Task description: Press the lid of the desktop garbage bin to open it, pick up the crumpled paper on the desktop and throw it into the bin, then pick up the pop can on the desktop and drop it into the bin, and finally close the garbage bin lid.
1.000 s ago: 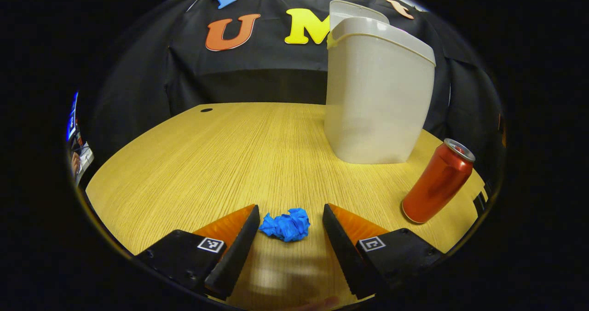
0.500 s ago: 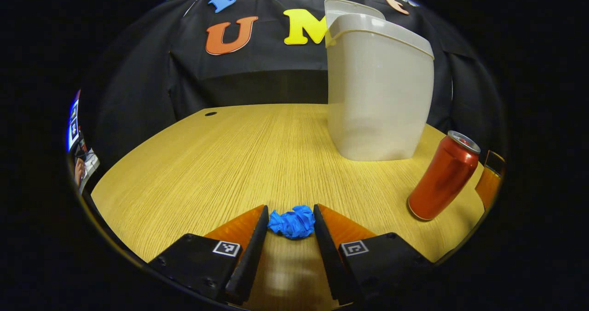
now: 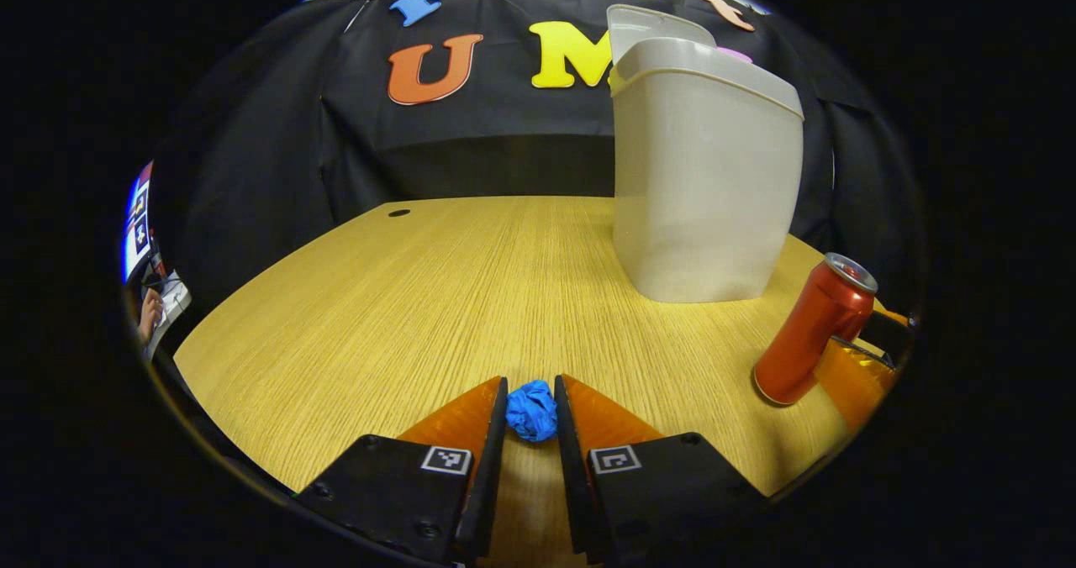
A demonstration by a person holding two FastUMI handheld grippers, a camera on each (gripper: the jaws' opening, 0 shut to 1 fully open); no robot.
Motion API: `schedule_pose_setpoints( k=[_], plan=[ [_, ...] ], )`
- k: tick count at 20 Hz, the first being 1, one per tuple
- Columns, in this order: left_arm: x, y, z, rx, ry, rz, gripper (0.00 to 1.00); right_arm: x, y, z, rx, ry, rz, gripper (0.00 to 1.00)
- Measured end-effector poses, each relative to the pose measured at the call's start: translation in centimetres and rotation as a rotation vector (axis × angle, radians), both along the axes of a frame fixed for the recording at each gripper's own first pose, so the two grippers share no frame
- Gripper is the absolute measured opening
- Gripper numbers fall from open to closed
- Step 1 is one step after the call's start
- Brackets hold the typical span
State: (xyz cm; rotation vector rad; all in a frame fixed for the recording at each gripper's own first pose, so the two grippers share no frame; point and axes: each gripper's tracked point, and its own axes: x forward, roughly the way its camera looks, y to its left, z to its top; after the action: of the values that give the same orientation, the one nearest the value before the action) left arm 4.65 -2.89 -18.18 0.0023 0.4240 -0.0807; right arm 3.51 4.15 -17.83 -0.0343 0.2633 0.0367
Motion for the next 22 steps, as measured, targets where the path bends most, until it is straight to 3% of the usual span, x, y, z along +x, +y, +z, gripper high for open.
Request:
schedule_pose_setpoints(
  k=[1,2,6,8,9,14,22],
  plan=[
    [-0.2,0.2,0.7,-0.022,-0.011,-0.002,0.43,0.5,0.4,-0.3,-0.005,0.005,0.003,0.97],
    [-0.5,0.2,1.4,-0.045,-0.023,-0.004,0.37,0.8,0.7,-0.5,-0.012,0.009,0.003,0.97],
    [-1.0,0.5,4.0,-0.05,-0.105,0.018,0.37,2.2,0.3,-1.4,-0.04,0.025,-0.014,0.96],
    [-1.5,0.5,5.2,-0.037,-0.139,0.015,0.37,2.6,0.2,-1.5,-0.017,0.041,-0.015,0.92],
    [-1.9,0.5,5.7,-0.025,-0.155,0.013,0.37,2.6,0.1,-1.3,0.004,0.042,-0.012,0.82],
    [-3.3,-0.1,9.2,-0.011,-0.211,-0.005,0.37,1.9,-1.7,3.6,0.014,-0.038,-0.02,0.8],
    [-4.1,-2.2,17.4,0.034,-0.333,-0.016,0.37,-2.1,-8.8,10.4,-0.037,-0.19,-0.074,0.78]
  ],
)
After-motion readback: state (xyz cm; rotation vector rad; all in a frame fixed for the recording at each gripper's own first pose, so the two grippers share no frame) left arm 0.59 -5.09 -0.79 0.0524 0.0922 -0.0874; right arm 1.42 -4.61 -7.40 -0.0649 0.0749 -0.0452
